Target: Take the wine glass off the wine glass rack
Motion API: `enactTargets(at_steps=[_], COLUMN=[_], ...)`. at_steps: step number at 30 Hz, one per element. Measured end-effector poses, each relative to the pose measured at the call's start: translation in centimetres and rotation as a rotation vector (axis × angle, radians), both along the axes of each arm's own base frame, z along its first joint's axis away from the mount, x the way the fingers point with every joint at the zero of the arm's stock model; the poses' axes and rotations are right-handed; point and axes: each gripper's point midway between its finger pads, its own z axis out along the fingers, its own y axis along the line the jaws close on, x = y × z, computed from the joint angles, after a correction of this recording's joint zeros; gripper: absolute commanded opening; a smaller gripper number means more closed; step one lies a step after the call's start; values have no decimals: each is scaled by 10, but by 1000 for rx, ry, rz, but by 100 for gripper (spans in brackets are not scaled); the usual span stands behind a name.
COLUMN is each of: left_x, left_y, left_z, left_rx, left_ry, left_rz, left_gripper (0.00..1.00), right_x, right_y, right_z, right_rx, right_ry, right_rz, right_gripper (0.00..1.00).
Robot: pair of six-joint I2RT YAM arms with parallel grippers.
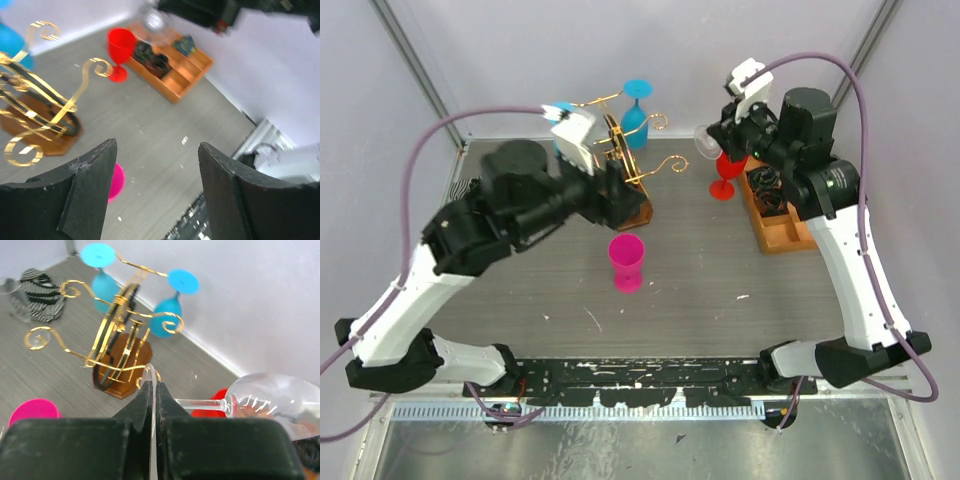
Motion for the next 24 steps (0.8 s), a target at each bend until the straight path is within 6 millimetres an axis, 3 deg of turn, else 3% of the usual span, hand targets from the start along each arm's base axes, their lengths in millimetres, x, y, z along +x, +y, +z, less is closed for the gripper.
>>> enactTargets(at_steps=[4, 7, 9, 13, 17, 21, 24], left_x=[49, 84, 105, 138, 145, 137, 132], left_y=[46, 69, 81, 95, 82, 67, 60], left_z=[23, 18, 12, 9, 29, 53, 60], left_rx=[-21, -25, -55, -199, -371, -482, -515], left_ry=[8, 60, 125, 265, 359, 404, 431], left_rz=[150, 223, 242, 228, 112, -17, -70], left_gripper=[79, 86, 97, 98, 98, 98, 98], right_x=[-27, -51, -68, -94, -117, -133, -142], right_y=[31, 54, 68, 91, 107, 126, 141], right_z=[22, 27, 27, 24, 19, 19, 17], right_rx=[-66, -121, -152, -183, -213, -232, -245], right_ry=[-146, -236, -279, -333, -343, -365, -375], right_rz=[210, 373, 477, 646, 763, 849, 901], right_gripper=[1, 1, 1, 1, 1, 1, 1])
